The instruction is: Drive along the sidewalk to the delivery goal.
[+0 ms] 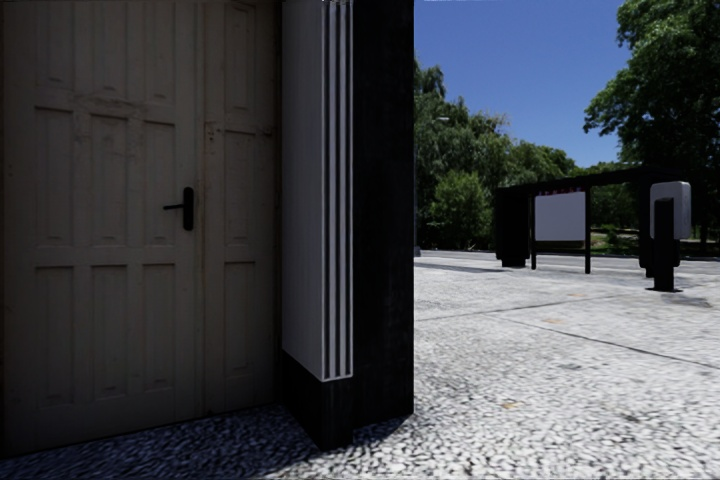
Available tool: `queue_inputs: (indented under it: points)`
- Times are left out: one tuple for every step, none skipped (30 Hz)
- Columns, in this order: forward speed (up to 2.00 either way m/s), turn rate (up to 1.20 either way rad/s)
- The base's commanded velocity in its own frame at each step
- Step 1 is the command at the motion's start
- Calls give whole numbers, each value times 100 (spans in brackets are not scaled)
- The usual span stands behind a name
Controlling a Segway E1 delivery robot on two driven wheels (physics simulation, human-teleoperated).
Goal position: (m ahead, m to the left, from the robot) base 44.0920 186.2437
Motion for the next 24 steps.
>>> queue_inputs:
  points:
    - [0, 0]
    - [0, 0]
    - [0, 0]
    - [0, 0]
    - [0, 0]
    - [0, 0]
    - [0, 0]
    - [0, 0]
    - [0, 0]
    - [0, 0]
    - [0, 0]
    - [0, 0]
    - [0, 0]
    - [0, 0]
    - [0, 0]
    - [0, 0]
    - [0, 0]
    - [0, -6]
    - [0, -25]
    - [0, -34]
    - [0, -34]
    - [38, -40]
    - [70, -48]
    - [70, -48]
